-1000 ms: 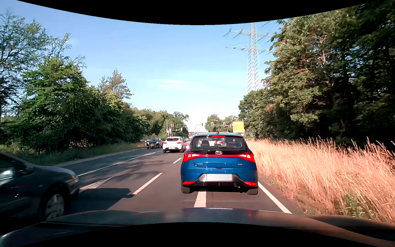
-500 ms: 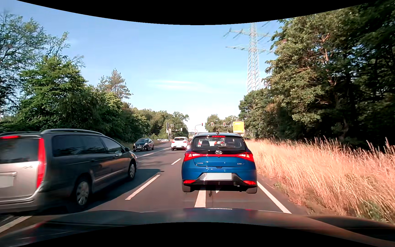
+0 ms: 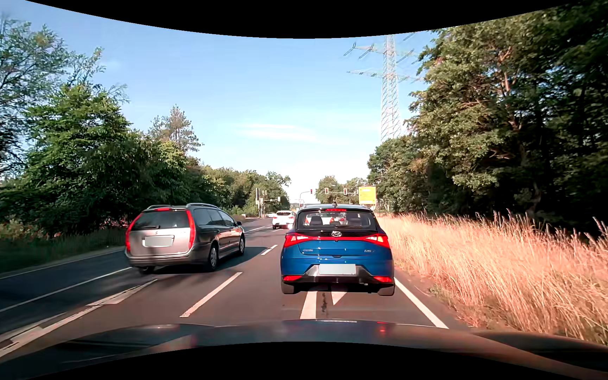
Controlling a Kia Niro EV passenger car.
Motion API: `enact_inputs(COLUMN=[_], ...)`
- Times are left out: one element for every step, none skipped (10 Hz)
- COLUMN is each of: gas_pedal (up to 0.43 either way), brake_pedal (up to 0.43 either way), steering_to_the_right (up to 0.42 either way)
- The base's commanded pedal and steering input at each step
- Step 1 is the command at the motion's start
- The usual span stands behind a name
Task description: Follow the waypoints while adhering to traffic rules and regulations
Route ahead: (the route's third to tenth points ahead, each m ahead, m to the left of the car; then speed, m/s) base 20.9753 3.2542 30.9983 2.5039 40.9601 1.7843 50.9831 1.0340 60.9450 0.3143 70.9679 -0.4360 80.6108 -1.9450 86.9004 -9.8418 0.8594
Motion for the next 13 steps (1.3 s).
enact_inputs(gas_pedal=[0.000,0.000,0.000,0.000,0.000,0.000,0.000,0.000,0.000,0.000,0.000,0.000,0.000], brake_pedal=[0.073,0.073,0.073,0.073,0.073,0.073,0.073,0.073,0.073,0.073,0.073,0.073,0.073], steering_to_the_right=[-0.002,-0.002,-0.002,-0.002,-0.002,-0.002,-0.002,-0.002,-0.002,-0.002,-0.002,-0.002,-0.002])
